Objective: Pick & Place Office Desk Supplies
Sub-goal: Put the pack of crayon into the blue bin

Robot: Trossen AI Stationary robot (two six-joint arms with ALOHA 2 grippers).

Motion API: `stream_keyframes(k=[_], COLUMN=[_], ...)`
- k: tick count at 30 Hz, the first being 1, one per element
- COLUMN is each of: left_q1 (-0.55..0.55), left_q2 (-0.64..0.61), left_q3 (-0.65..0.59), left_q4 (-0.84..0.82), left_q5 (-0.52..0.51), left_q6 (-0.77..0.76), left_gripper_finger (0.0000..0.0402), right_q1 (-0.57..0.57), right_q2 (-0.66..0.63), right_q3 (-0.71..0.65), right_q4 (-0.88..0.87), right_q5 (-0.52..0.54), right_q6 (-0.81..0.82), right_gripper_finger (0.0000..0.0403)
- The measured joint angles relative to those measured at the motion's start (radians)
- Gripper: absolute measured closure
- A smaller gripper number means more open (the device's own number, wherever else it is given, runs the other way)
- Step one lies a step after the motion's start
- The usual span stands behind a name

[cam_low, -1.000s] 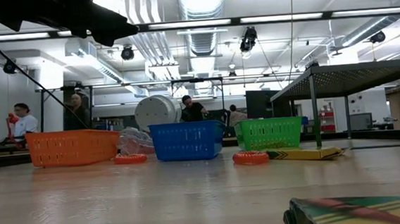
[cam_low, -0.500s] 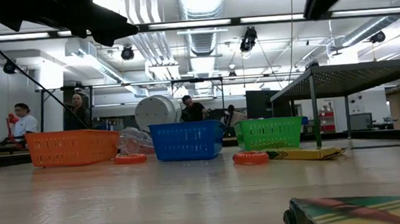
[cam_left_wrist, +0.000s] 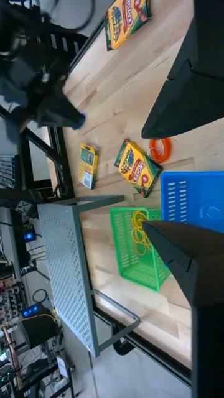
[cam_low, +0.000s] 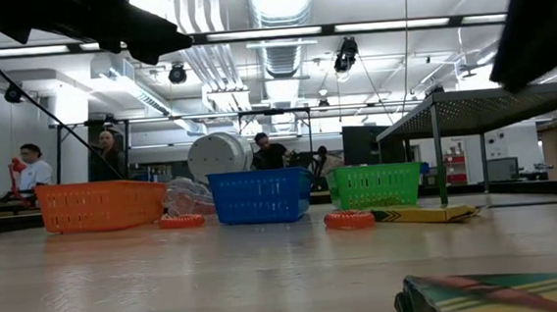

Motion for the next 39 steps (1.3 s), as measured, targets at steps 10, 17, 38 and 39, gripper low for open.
stream_keyframes(k=[10, 17, 38, 39], left_q1=[0.000, -0.001, 0.000, 0.000], left_q2=[0.000, 0.000, 0.000, 0.000], left_q3=[0.000, 0.000, 0.000, 0.000], left_q4=[0.000, 0.000, -0.001, -0.001], left_q5=[0.000, 0.000, 0.000, 0.000], left_q6=[0.000, 0.000, 0.000, 0.000], left_gripper_finger=[0.0171, 0.0171, 0.0171, 0.0171], right_q1=[0.014, -0.005, 0.025, 0.025], right_q2=[0.178, 0.211, -0.122, -0.142], right_q3=[-0.002, -0.003, -0.296, -0.332], right_q4=[0.004, -0.002, 0.260, 0.298], right_q5=[-0.008, -0.017, 0.016, 0.017], right_q6=[0.046, 0.050, 0.024, -0.008], right_gripper_finger=[0.0339, 0.0336, 0.0252, 0.0252])
